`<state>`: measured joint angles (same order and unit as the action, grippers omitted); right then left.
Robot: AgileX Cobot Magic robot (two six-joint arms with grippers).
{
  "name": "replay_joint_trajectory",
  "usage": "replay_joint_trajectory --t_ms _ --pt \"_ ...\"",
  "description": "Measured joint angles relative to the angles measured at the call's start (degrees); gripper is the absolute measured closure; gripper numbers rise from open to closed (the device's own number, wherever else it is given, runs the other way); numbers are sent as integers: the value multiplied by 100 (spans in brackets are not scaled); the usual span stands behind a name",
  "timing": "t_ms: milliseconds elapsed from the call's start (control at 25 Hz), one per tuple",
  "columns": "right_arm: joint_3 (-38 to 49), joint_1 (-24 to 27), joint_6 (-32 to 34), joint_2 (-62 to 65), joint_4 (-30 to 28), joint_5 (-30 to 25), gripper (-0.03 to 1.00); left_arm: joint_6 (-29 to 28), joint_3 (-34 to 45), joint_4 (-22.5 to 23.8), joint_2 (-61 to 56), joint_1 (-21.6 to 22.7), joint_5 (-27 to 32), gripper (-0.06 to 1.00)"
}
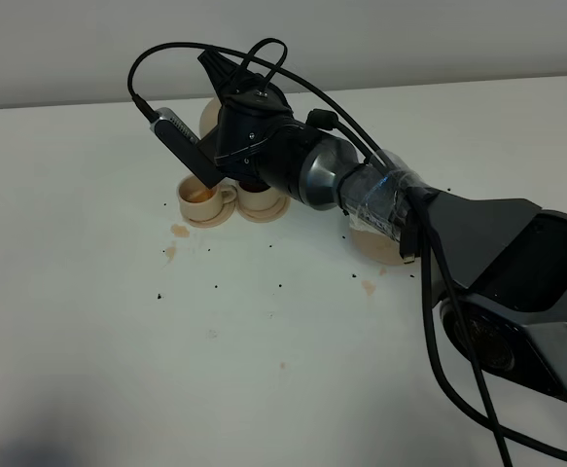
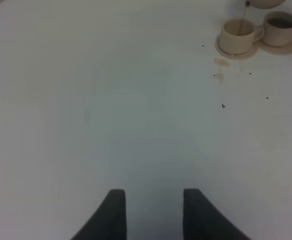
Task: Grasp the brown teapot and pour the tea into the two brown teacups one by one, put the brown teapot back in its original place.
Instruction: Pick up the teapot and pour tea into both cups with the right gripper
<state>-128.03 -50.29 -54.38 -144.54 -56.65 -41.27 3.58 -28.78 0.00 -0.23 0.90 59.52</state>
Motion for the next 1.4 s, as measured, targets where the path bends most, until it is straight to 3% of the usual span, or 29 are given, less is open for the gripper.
replay_joint_trajectory --t_ms 1400 --pt "0 -183 -16 0 -342 -101 84 0 0 0 0 0 0 62"
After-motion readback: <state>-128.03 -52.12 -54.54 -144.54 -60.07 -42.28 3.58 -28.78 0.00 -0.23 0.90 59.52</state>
